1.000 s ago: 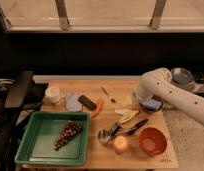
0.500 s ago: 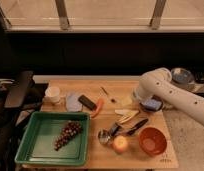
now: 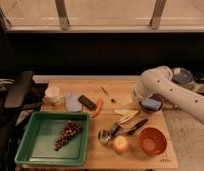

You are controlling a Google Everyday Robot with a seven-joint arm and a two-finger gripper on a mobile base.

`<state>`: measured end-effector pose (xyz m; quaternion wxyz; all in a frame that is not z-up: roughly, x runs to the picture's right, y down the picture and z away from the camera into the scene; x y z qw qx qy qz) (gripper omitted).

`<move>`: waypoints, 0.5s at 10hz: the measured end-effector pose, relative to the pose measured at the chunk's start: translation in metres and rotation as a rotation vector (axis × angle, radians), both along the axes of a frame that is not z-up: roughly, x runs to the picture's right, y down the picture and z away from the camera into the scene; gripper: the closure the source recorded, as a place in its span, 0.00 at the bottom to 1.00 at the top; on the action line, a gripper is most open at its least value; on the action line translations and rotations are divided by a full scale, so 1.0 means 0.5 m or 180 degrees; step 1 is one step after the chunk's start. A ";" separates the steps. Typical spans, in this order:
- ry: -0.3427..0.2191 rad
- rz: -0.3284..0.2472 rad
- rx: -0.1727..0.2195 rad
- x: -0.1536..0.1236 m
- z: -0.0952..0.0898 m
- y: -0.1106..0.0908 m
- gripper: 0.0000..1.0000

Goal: Wipe tray with towel

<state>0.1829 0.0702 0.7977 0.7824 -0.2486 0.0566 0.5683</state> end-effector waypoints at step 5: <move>-0.0588 -0.1282 0.0195 -0.202 -0.017 -0.039 0.23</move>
